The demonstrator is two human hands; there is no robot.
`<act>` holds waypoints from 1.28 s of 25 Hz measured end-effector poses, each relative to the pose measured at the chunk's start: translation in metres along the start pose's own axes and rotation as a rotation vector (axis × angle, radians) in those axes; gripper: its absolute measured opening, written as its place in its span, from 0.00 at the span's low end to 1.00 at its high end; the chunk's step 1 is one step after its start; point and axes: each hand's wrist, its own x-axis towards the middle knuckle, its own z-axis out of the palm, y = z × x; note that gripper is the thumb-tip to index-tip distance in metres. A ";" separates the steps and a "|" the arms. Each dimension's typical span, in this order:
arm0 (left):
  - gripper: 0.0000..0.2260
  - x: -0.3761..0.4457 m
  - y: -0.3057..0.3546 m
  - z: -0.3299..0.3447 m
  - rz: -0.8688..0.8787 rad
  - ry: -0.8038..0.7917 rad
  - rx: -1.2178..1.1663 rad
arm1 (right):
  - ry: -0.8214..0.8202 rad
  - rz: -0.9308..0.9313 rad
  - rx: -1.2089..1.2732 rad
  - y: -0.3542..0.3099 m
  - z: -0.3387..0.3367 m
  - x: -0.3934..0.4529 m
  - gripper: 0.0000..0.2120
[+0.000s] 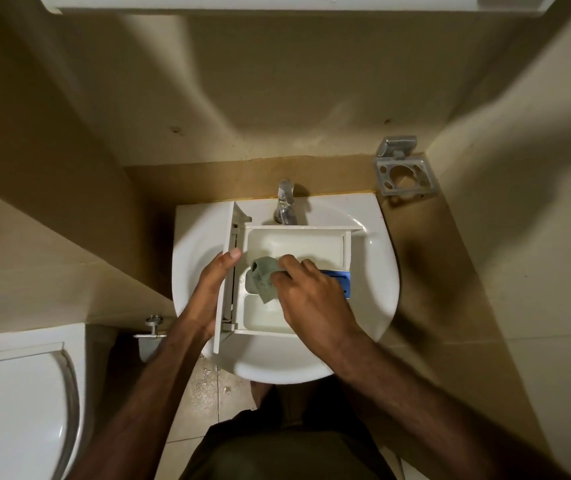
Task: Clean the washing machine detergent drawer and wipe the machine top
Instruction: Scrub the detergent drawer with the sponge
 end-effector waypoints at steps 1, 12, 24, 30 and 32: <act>0.11 0.000 -0.001 -0.001 0.003 0.003 0.002 | -0.008 -0.021 -0.010 0.000 -0.001 0.002 0.19; 0.39 0.022 -0.014 -0.013 -0.056 -0.009 -0.024 | -0.154 0.004 -0.193 -0.015 0.006 -0.007 0.26; 0.33 0.023 -0.010 -0.002 -0.002 -0.017 -0.012 | 0.090 0.260 0.351 -0.004 0.028 0.010 0.08; 0.31 0.028 -0.007 0.000 -0.016 0.027 -0.043 | 0.077 0.271 0.082 -0.009 0.013 0.013 0.10; 0.16 0.023 0.000 0.009 0.019 -0.005 -0.034 | 0.160 0.303 0.289 -0.017 0.020 0.022 0.09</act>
